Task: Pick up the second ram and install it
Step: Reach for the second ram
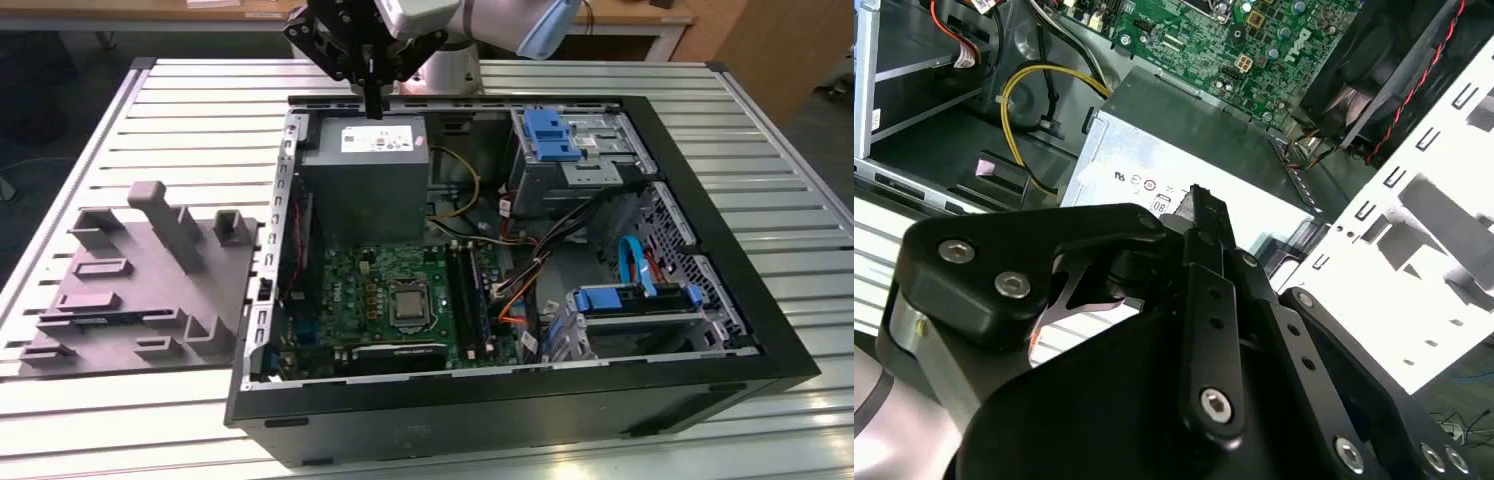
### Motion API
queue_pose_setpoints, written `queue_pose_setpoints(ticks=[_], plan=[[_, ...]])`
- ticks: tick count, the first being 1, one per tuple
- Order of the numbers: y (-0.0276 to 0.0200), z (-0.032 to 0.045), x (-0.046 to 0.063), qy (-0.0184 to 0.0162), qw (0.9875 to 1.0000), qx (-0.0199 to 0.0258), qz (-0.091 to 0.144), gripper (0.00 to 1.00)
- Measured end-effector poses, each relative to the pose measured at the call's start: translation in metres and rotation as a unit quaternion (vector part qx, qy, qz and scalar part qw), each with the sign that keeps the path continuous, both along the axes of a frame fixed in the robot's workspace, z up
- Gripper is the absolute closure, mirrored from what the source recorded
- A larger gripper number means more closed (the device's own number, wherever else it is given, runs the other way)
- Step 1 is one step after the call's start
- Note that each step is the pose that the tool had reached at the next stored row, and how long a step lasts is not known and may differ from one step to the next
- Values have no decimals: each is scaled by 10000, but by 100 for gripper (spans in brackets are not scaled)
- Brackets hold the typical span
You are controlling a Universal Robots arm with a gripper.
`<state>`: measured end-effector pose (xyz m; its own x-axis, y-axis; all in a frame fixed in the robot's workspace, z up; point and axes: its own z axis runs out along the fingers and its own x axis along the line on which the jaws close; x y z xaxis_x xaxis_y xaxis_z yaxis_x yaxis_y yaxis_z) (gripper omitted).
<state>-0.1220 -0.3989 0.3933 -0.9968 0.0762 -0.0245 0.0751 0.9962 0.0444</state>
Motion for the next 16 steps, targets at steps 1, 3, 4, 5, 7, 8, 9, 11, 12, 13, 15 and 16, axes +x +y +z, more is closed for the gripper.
queue_pose_setpoints(ticks=[1,3,4,5,7,8,9,11,12,13,15,16], plan=[[0,0,0,0,10000,0,0,90],[0,0,0,0,10000,0,0,90],[0,1,-5,0,10000,-1,0,90],[0,0,-17,0,10000,0,0,90],[0,0,-50,-1,10000,0,0,90],[0,0,-70,-2,10000,0,0,90],[0,0,-92,-3,10000,0,0,90],[0,0,-145,-7,10000,0,-1,90],[0,0,-169,-8,10000,0,0,90],[0,0,-197,-10,10000,0,0,90],[0,0,-253,-15,10000,0,1,90],[0,0,-281,-18,10000,0,0,90]])
